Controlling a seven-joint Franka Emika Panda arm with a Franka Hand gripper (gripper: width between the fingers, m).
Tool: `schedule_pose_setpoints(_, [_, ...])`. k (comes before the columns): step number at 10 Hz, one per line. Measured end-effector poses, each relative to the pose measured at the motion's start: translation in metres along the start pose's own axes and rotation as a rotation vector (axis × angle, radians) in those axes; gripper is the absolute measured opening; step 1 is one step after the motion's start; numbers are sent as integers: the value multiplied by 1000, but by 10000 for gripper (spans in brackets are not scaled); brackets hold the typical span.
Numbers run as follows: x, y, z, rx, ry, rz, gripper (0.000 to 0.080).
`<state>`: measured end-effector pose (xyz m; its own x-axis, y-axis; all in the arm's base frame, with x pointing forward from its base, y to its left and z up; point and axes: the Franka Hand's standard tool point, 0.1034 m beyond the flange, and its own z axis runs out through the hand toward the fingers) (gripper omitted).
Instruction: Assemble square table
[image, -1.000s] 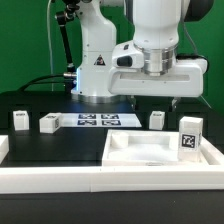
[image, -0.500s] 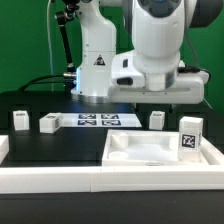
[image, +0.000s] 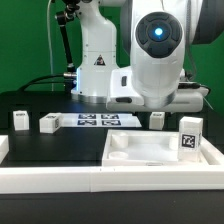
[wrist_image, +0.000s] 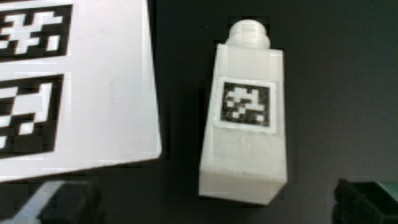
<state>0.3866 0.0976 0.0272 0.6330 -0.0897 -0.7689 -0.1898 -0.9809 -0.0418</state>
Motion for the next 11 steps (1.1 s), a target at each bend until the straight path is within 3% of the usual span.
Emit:
schedule_pose_setpoints(2, [1,2,14,-6,3,39,649])
schedule_pose_setpoints(6, [2,3,13,-4,5,38,649])
schedule_pose_setpoints(11, [0,-3,34,-16,30,66,649])
